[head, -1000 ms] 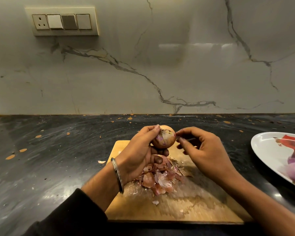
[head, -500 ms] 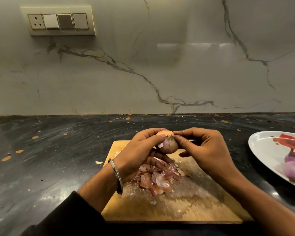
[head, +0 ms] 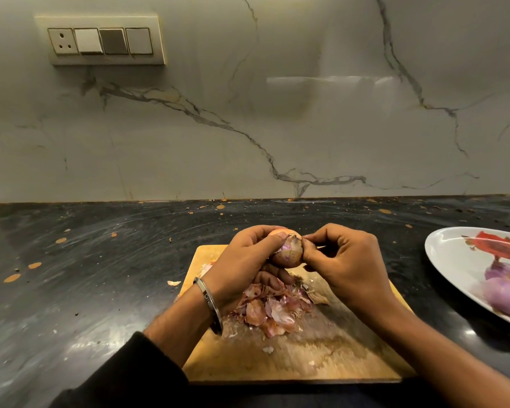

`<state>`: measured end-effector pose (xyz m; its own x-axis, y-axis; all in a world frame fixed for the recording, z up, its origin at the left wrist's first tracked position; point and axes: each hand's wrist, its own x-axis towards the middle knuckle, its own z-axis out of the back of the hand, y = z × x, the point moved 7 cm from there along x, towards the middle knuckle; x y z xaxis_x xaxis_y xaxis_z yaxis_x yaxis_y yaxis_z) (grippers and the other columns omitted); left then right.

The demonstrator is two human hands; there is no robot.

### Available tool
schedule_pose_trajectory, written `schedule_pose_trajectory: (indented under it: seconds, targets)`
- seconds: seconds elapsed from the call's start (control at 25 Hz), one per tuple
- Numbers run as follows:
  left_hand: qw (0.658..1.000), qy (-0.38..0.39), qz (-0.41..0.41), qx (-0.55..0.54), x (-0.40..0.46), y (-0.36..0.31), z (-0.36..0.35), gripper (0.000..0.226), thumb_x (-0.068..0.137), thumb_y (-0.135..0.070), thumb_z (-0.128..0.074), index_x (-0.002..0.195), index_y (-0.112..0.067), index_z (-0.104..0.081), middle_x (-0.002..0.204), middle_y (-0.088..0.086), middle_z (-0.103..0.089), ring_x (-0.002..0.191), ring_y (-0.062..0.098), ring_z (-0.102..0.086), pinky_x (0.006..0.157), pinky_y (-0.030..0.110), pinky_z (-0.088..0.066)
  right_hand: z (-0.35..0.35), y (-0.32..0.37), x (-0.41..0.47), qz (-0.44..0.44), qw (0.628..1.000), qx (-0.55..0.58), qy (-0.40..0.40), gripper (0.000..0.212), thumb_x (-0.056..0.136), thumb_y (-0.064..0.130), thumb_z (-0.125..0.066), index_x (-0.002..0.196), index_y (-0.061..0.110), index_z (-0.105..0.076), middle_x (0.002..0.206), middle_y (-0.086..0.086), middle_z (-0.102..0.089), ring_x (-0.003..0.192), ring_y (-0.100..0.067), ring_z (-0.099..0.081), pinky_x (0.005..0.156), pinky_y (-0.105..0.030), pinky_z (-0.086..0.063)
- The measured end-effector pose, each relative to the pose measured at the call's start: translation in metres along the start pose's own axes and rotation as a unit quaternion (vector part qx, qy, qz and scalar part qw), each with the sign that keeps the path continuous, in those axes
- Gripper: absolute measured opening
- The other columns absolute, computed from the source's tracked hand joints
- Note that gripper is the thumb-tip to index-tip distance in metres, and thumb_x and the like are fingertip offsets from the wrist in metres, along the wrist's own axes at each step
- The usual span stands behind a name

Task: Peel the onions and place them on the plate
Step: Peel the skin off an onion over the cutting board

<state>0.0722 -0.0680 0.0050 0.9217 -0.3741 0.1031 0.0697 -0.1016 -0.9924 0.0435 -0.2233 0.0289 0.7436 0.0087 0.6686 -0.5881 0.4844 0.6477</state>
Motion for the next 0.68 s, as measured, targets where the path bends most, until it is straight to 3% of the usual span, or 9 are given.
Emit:
schedule_pose_trajectory:
  seconds: [0.24, 0.44, 0.56, 0.68]
  targets:
    - [1.000, -0.005, 0.007, 0.008, 0.003, 0.001, 0.003, 0.024, 0.100, -0.023, -0.052, 0.119, -0.011, -0.060, 0.091, 0.015, -0.070, 0.056, 0.019, -0.064, 0.045, 0.021, -0.052, -0.003, 0.007, -0.001, 0.026, 0.998, -0.049, -0.016, 0.008, 0.086, 0.003, -0.073, 0.085, 0.011, -0.073, 0.072, 0.008, -0.070, 0.066, -0.004, -0.068, 0.055, -0.011, -0.050]
    - [0.999, -0.031, 0.008, 0.035, 0.004, 0.006, 0.007, 0.028, 0.098, -0.026, -0.055, 0.122, -0.011, -0.056, 0.110, 0.017, -0.066, 0.087, 0.034, -0.063, 0.083, 0.049, -0.052, -0.004, 0.000, -0.002, -0.017, 0.999, -0.024, -0.033, 0.008, 0.091, 0.007, -0.068, 0.089, 0.014, -0.071, 0.077, 0.006, -0.070, 0.067, -0.008, -0.069, 0.056, -0.017, -0.055]
    - [0.998, -0.040, -0.002, 0.040, 0.005, 0.004, 0.009, 0.028, 0.099, -0.027, -0.054, 0.121, -0.010, -0.056, 0.103, 0.014, -0.066, 0.067, 0.021, -0.063, 0.062, 0.035, -0.051, -0.007, -0.003, 0.001, -0.042, 0.999, 0.028, -0.006, 0.009, 0.095, 0.016, -0.065, 0.102, 0.016, -0.071, 0.090, 0.005, -0.072, 0.078, -0.011, -0.072, 0.057, -0.026, -0.060]
    - [0.999, -0.044, -0.005, 0.028, 0.005, 0.001, 0.012, 0.027, 0.100, -0.028, -0.051, 0.119, -0.010, -0.058, 0.096, 0.014, -0.064, 0.056, 0.016, -0.057, 0.055, 0.030, -0.045, -0.013, 0.003, 0.012, -0.019, 0.997, 0.023, 0.076, 0.022, 0.090, 0.021, -0.072, 0.112, 0.020, -0.073, 0.099, 0.008, -0.074, 0.081, -0.011, -0.073, 0.059, -0.027, -0.061]
